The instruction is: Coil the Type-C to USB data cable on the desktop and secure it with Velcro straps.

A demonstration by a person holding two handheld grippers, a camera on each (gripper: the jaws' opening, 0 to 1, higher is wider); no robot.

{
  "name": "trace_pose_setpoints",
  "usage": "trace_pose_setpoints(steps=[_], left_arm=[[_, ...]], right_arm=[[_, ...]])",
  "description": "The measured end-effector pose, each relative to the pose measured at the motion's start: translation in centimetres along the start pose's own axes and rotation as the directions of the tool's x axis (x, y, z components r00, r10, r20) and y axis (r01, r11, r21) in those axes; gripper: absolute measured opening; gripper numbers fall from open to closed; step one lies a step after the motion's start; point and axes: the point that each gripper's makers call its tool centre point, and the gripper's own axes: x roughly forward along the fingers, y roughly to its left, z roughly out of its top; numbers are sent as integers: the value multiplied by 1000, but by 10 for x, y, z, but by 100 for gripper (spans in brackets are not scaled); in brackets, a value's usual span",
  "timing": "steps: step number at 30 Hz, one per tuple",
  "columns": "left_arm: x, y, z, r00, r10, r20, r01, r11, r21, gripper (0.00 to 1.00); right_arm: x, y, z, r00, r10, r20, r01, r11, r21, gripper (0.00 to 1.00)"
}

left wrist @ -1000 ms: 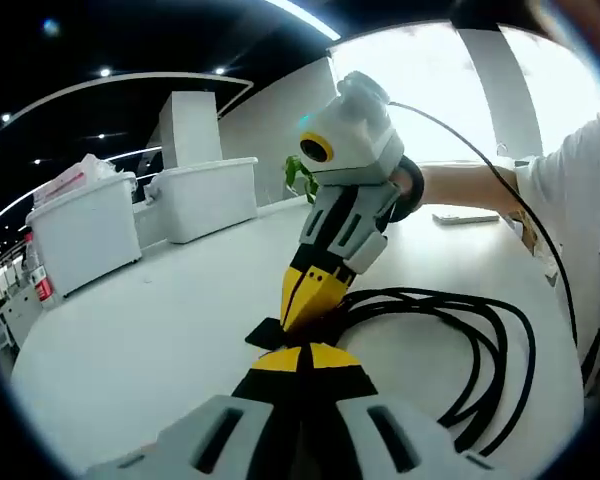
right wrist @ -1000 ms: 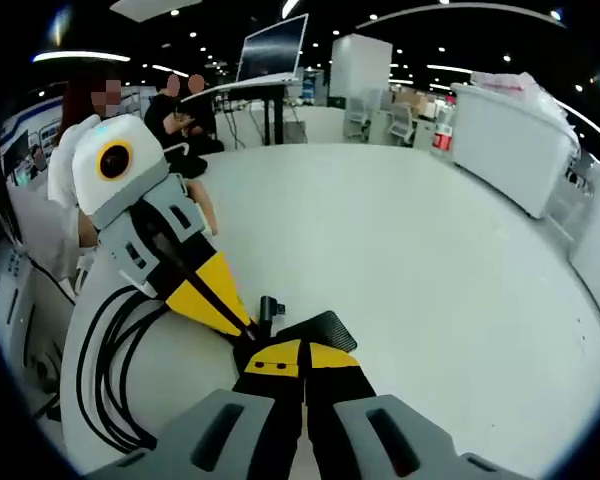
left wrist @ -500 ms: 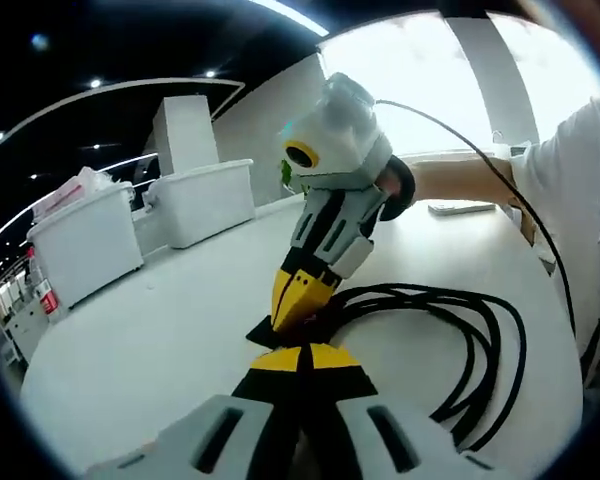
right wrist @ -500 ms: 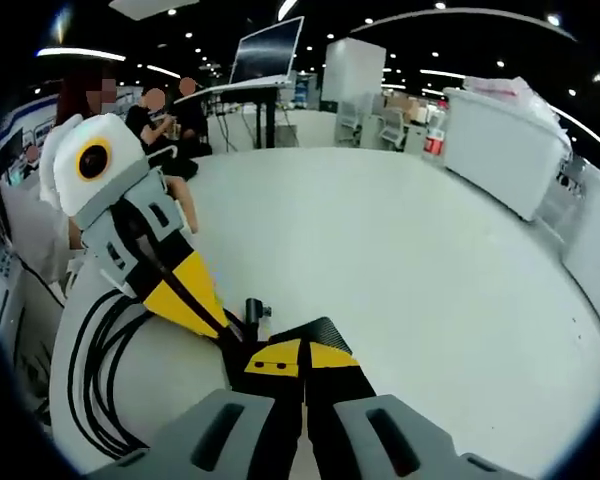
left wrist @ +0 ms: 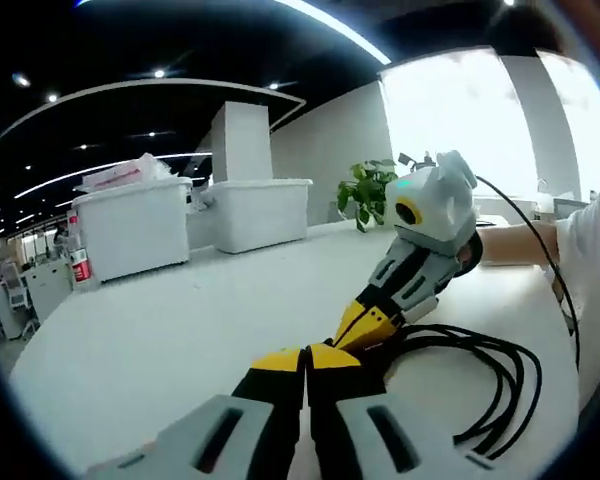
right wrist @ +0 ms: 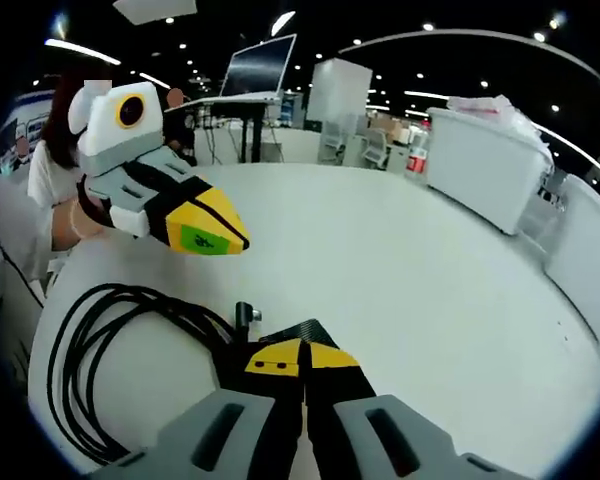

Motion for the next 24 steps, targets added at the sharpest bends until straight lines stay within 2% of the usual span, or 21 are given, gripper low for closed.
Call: trace_pose_setpoints(steps=[1,2,3,4,5,6,7,9,12,13,14,15,16,17,20,22,24], left_arm=[[0,0,0,1000,-3,3,3,1000,0,3],[0,0,1,1000,-1,4,1,1000,0,3],[0,1,1,1000,3,7,-3,1000,3,3],[0,3,2,1000,8,12,-8,1000,3,3],[0,4,3,1000,10,15,-10,1000,2,3],[-1,5,4,1000,11,20,-11,1000,-1,3],[-1,5,5,1000,10,26,-9,1000,-7,3],[-2,7,9,999,18,48,-17,1000,-13,3],[-2,12,11,997,27,68,-26,999,-26,3],[-2,13,11,997,25,71,-23,999,-36,3],[-1,14,11,997,26,72,-23,999,-44,3],[-1,16,10,997,34,74,-31,998,-51,3],[0,19,10,996,47,77,-43,998,-50,3],[0,23,10,994,69,85,-65,997,-41,3],[-2,32,14,987,115,108,-114,993,-13,3],[-2,37,17,982,145,124,-147,989,7,7],[-4,41,19,978,164,130,-168,986,19,8]], right_arm=[[-1,-1,1,1000,-4,-25,4,1000,-6,0],[-2,-2,3,1000,-14,-20,14,1000,9,0],[-3,-1,8,1000,-24,15,23,999,37,0],[-2,8,10,999,19,46,-22,997,72,0],[-1,12,2,999,42,-1,-42,996,84,0],[2,6,-3,1000,2,-29,0,998,67,0],[2,6,2,1000,15,9,-15,1000,24,0],[2,7,2,1000,8,6,-9,997,72,0],[0,5,2,1000,7,5,-8,996,84,0],[-2,1,1,1000,-13,-12,14,996,88,0],[-6,-7,4,998,-63,8,62,992,106,0],[-8,-13,11,993,-98,62,89,987,133,0],[-13,-21,16,985,-134,109,114,978,173,0],[-20,-31,17,972,-188,143,151,959,238,1],[-33,-44,15,953,-250,170,174,914,366,1],[-41,-51,14,940,-288,182,193,889,414,1],[-53,-63,14,914,-355,196,233,856,461,1]])
